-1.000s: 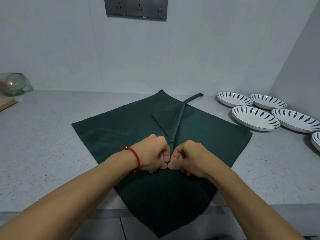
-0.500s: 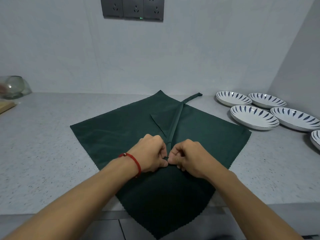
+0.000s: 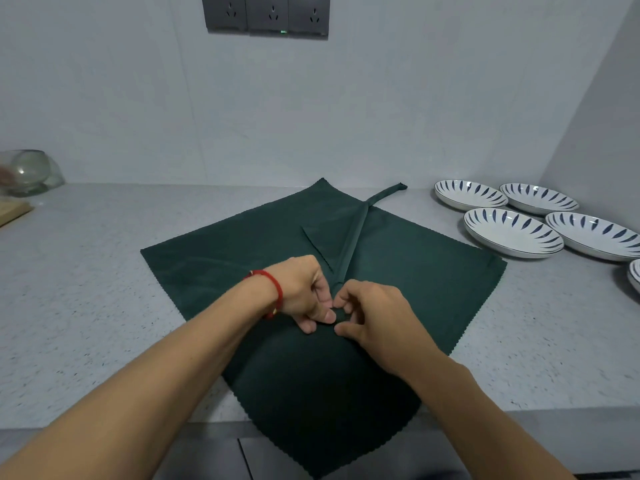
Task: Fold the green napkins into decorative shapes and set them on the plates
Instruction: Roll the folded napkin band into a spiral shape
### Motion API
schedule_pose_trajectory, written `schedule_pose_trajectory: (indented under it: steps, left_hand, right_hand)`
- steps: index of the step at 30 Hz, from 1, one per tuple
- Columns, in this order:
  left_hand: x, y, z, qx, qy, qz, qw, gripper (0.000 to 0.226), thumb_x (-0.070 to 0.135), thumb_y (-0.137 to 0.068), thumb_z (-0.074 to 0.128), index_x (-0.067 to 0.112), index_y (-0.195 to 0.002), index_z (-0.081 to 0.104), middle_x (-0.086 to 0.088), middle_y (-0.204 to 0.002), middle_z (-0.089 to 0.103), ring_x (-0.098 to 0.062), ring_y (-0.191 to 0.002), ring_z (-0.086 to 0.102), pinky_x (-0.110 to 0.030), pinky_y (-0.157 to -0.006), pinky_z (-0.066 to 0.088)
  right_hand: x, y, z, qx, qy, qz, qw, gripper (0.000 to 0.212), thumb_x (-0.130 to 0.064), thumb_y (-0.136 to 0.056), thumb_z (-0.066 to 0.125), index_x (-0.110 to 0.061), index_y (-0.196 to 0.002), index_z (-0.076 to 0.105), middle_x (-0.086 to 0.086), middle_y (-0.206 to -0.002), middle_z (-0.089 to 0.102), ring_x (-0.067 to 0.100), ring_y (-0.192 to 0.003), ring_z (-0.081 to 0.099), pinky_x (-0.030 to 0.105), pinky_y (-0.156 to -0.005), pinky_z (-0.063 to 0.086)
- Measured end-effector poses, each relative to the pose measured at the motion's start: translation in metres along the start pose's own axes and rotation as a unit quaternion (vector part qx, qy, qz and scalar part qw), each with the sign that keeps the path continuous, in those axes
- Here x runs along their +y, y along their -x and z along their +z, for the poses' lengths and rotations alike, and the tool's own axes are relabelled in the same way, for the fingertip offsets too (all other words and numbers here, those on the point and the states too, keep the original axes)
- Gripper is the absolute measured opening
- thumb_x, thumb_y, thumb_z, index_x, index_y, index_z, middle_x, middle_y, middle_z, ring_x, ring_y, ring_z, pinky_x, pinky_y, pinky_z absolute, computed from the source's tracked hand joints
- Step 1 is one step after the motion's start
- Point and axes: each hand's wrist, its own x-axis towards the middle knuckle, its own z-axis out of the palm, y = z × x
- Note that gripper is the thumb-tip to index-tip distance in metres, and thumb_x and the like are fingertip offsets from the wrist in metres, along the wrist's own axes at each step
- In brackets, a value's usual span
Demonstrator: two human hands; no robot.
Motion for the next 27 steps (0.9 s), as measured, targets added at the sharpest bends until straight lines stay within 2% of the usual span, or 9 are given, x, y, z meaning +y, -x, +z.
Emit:
schedule_pose_trajectory:
  steps: [3,6,9,13,15,17,21,24,27]
  left_hand:
    - [0.001,-0.002,-0.003,-0.014,0.038,-0.045,0.998,0.016,0.016,-0.082,0.082,0.004,-0.089,0.074,-0.007,-0.067,0.074,-0.016,-0.063,0.073,-0.025,-0.073,0.061]
    - [-0.006,0.0,0.01,0.097,-0.026,-0.011,0.995,0.016,0.023,-0.081,0.084,0.01,-0.083,0.075,-0.003,-0.069,0.075,-0.013,-0.061,0.073,-0.027,-0.075,0.061]
    - [-0.01,0.004,0.024,0.179,-0.05,0.049,0.981,0.014,0.021,-0.079,0.084,0.018,-0.082,0.071,0.003,-0.071,0.071,-0.01,-0.064,0.068,-0.031,-0.075,0.061]
    - [-0.009,0.0,0.02,0.154,-0.062,0.05,0.985,0.013,0.017,-0.08,0.082,0.019,-0.077,0.07,0.005,-0.065,0.069,-0.009,-0.058,0.065,-0.031,-0.075,0.061]
    - [-0.005,-0.004,0.012,0.118,-0.069,0.039,0.99,0.008,0.013,-0.082,0.079,0.014,-0.08,0.072,-0.003,-0.07,0.074,-0.016,-0.061,0.071,-0.032,-0.074,0.062]
    - [-0.002,-0.008,0.003,0.069,-0.05,0.011,0.996,0.004,0.008,-0.085,0.075,0.008,-0.087,0.072,-0.008,-0.077,0.076,-0.018,-0.065,0.074,-0.032,-0.076,0.062]
    - [0.002,-0.014,-0.008,-0.004,0.042,-0.041,0.998,0.009,0.0,-0.092,0.067,0.004,-0.085,0.07,-0.009,-0.068,0.069,-0.016,-0.059,0.067,-0.028,-0.069,0.063]
    - [-0.002,-0.014,-0.004,0.043,0.04,-0.032,0.998,0.006,0.007,-0.092,0.068,0.006,-0.087,0.07,-0.008,-0.072,0.072,-0.019,-0.065,0.071,-0.029,-0.074,0.062]
    - [-0.009,-0.012,0.01,0.131,-0.011,0.044,0.99,0.01,0.007,-0.09,0.07,0.014,-0.097,0.07,-0.001,-0.072,0.075,-0.011,-0.062,0.073,-0.019,-0.072,0.059]
  right_hand:
    - [0.001,-0.004,0.001,-0.008,0.026,-0.002,1.0,0.022,-0.022,-0.087,0.076,-0.023,-0.107,0.067,-0.007,-0.093,0.064,0.013,-0.087,0.06,0.029,-0.079,0.05]
    - [0.0,-0.012,-0.004,-0.035,0.026,0.011,0.999,0.017,-0.023,-0.09,0.074,-0.019,-0.106,0.07,-0.001,-0.097,0.069,0.018,-0.092,0.063,0.031,-0.082,0.051]
    - [0.001,-0.021,-0.011,-0.045,-0.009,0.041,0.998,0.005,-0.024,-0.088,0.076,-0.022,-0.091,0.074,0.003,-0.09,0.07,0.022,-0.086,0.066,0.038,-0.081,0.057]
    - [0.004,-0.022,-0.012,-0.03,-0.055,0.068,0.996,0.006,-0.027,-0.084,0.08,-0.023,-0.081,0.076,0.002,-0.079,0.071,0.02,-0.074,0.067,0.041,-0.075,0.061]
    - [0.001,-0.018,-0.008,-0.016,-0.036,0.057,0.998,0.012,-0.03,-0.084,0.08,-0.021,-0.089,0.074,0.001,-0.082,0.07,0.021,-0.081,0.066,0.038,-0.078,0.058]
    - [-0.001,-0.015,-0.003,-0.007,0.003,0.028,1.0,0.023,-0.028,-0.086,0.078,-0.021,-0.102,0.064,-0.002,-0.086,0.069,0.02,-0.088,0.062,0.035,-0.082,0.053]
    - [0.004,-0.019,0.002,-0.007,0.03,0.003,1.0,0.023,-0.027,-0.09,0.073,-0.022,-0.105,0.056,0.001,-0.091,0.065,0.026,-0.091,0.059,0.041,-0.081,0.053]
    - [0.005,-0.027,0.0,-0.014,0.034,0.013,0.999,0.018,-0.032,-0.092,0.07,-0.019,-0.101,0.061,0.005,-0.098,0.065,0.028,-0.094,0.058,0.04,-0.081,0.053]
    - [0.004,-0.035,-0.009,-0.025,0.019,0.018,0.999,0.014,-0.029,-0.091,0.071,-0.016,-0.093,0.067,0.006,-0.091,0.066,0.027,-0.086,0.061,0.037,-0.076,0.053]
